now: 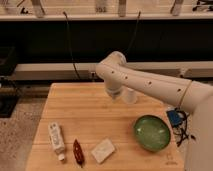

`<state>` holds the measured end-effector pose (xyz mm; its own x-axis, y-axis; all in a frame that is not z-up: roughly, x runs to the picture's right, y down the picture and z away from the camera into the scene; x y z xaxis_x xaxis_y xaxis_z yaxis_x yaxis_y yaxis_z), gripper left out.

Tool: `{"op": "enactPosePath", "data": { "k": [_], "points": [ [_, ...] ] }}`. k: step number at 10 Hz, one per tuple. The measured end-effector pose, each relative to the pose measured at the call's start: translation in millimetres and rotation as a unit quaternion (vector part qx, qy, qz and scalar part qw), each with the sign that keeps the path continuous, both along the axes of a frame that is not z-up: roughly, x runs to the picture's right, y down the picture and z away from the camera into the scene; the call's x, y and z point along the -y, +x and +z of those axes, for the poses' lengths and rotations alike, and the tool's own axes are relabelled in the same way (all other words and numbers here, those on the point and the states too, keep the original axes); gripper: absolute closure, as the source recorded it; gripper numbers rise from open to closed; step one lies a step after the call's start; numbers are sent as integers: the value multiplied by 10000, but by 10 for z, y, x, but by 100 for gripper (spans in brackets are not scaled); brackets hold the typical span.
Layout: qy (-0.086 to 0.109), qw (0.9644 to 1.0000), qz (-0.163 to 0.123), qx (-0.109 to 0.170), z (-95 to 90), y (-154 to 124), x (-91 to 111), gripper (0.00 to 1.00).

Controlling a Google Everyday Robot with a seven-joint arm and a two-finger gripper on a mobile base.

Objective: Move the arm in a circular motion

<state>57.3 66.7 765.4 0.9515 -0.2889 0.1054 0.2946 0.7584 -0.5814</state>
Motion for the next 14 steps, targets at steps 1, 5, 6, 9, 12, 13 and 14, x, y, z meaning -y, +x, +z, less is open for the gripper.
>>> {"op": "enactPosePath", "data": {
  "k": [1,5,6,9,12,13,14],
  "points": [
    [-24,10000,-36,-1,-16,23,-29,99],
    [-64,9999,-125,24,-92,66,-98,99],
    [-79,9998,-157,58,-101,40,-116,99],
    [-126,9997,-204,91,-167,109,-200,99],
    [-158,9994,-284,139,-161,167,-222,99],
    [-181,9992,-300,168,-180,137,-246,99],
    [-191,9992,-296,169,-185,140,-257,99]
  ]
}}
